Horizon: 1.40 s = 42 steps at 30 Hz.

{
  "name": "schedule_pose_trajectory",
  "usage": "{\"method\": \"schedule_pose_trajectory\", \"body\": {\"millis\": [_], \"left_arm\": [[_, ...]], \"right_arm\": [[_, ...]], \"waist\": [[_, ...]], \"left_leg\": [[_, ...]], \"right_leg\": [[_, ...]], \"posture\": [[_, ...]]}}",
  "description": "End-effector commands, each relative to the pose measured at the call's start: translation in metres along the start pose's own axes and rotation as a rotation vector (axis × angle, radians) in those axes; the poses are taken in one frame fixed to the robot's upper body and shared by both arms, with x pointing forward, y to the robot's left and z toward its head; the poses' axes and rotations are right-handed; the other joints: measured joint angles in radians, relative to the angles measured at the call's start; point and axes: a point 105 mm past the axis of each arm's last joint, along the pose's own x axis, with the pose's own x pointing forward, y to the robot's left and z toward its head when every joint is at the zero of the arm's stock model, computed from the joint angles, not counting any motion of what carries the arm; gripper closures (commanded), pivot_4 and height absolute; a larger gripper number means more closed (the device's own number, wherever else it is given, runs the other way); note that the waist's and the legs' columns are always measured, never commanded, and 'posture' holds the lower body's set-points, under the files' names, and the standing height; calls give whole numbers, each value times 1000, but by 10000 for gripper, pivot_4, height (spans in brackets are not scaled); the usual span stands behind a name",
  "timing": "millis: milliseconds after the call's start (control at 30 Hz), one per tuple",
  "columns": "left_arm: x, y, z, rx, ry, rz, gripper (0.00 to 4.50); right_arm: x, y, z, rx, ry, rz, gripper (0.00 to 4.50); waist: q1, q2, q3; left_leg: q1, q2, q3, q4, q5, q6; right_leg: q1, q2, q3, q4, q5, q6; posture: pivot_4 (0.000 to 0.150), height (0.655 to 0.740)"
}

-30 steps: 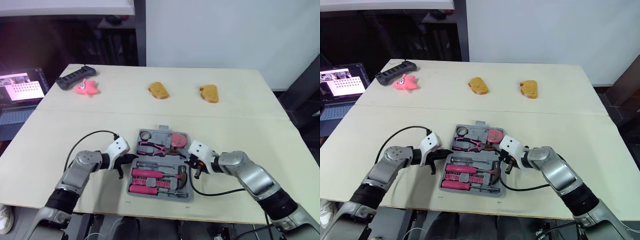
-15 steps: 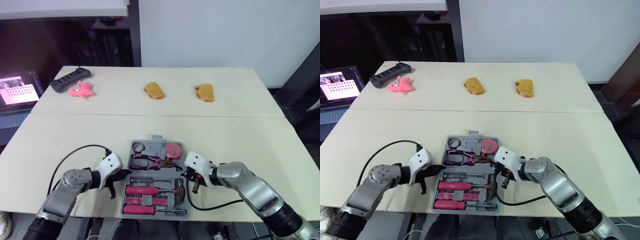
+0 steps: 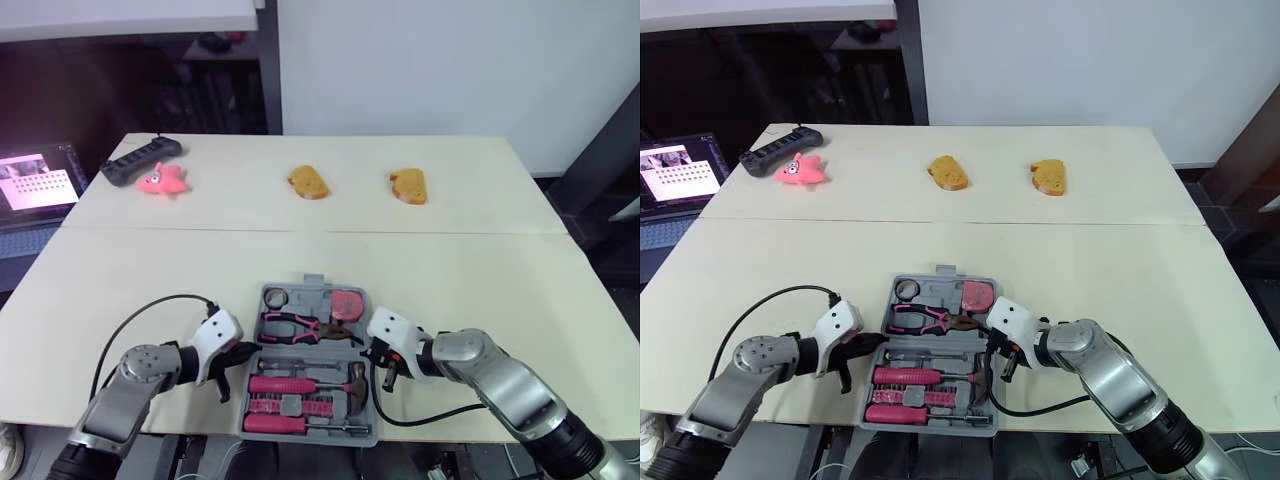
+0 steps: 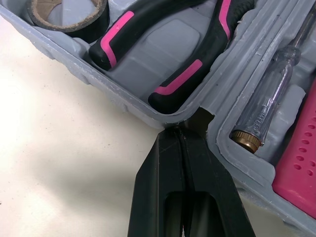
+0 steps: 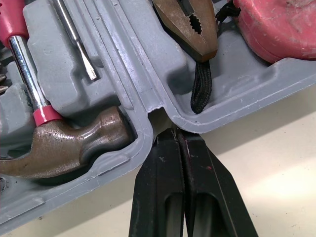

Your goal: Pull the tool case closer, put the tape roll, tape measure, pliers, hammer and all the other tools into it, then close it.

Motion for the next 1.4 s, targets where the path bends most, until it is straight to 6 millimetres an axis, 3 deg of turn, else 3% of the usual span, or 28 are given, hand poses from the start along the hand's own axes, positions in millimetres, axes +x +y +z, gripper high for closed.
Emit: {"method": "schedule_pose_trajectory", "body": {"millis": [33,700,833,1000,1100,1200,1267,1400], "left_arm": [[13,-19,-8,-31,29,-78,45000],[8,-16,-14,-47,54,-49,45000],[-10,1,-7,-60,32,10,45000],[-52,23,13,-53,-37,87,45000],[-70,20,19,-31,-69,67,45000],[-84,11,35,89,-269,38,45000],[-88,-9,30,88,-296,-99,45000],[-83,-29,15,73,-304,-234,45000]], "right_arm": [[4,15,20,-41,-87,56,44242],[5,12,11,-35,-51,50,44242],[-7,1,8,-16,-64,3,44242],[-46,-17,24,-62,-194,-45,44242],[-64,-26,26,-61,-226,-66,44242],[-74,-30,26,-46,-251,-66,44242],[-75,-29,28,-12,-282,-61,44242],[-72,-24,29,20,-311,-27,44242]], "waist": [[1,0,0],[0,0,-1],[0,0,-1],[2,-1,1],[4,-2,1],[4,-1,1],[4,-2,2],[2,-1,2]], "left_leg": [[0,0,0,0,0,0],[2,0,0,0,0,0],[2,0,0,-1,0,0],[-5,0,0,0,0,0],[-6,0,0,0,0,0],[-5,0,1,0,0,0],[-5,0,1,0,0,0],[-5,0,1,-1,0,0]], "right_leg": [[0,0,0,0,0,0],[2,0,0,0,0,0],[2,0,0,0,0,0],[-5,0,0,0,0,0],[-5,0,0,-1,0,0],[-4,-1,0,-3,-1,-1],[-4,-1,0,-3,-1,-2],[-4,-1,0,-3,-2,-3]], "posture": [[1500,7400],[1500,7400],[1500,7400],[1500,7400],[1500,7400],[1500,7400],[1500,7400],[1500,7400]]}}
